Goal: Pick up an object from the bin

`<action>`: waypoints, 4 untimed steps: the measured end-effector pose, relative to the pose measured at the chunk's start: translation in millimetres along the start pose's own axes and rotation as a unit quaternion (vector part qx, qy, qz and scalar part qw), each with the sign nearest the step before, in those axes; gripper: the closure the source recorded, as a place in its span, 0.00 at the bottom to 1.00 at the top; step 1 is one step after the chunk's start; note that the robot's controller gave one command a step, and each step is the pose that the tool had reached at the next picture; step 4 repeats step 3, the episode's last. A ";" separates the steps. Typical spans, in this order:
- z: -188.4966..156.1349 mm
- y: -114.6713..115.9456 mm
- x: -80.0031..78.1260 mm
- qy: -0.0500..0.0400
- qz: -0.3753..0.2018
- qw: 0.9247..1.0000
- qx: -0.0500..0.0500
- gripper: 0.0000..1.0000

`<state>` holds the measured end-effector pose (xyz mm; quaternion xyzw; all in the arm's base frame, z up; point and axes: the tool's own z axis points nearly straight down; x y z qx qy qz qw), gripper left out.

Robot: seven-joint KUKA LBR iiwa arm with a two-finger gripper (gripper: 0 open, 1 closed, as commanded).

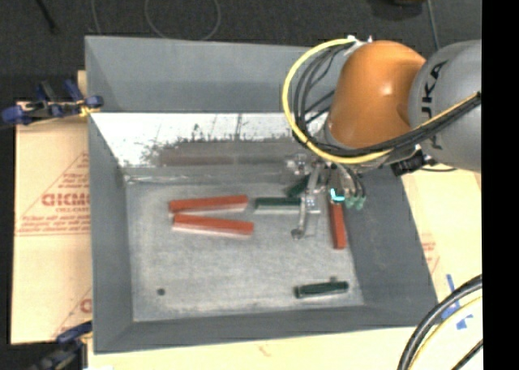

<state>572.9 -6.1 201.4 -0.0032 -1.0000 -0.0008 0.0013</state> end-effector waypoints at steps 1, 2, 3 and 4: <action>134.7 -13.5 -32.0 -0.001 -0.005 1.000 0.001 0.00; 129.8 -13.5 -34.1 -0.004 -0.005 1.000 0.001 1.00; -15.6 19.5 -55.3 -0.009 -0.028 1.000 0.002 1.00; -15.6 19.5 -55.3 -0.009 -0.028 1.000 0.002 1.00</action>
Offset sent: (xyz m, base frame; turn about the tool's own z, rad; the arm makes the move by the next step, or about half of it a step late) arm 0.0319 -0.0124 -0.1314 -0.0139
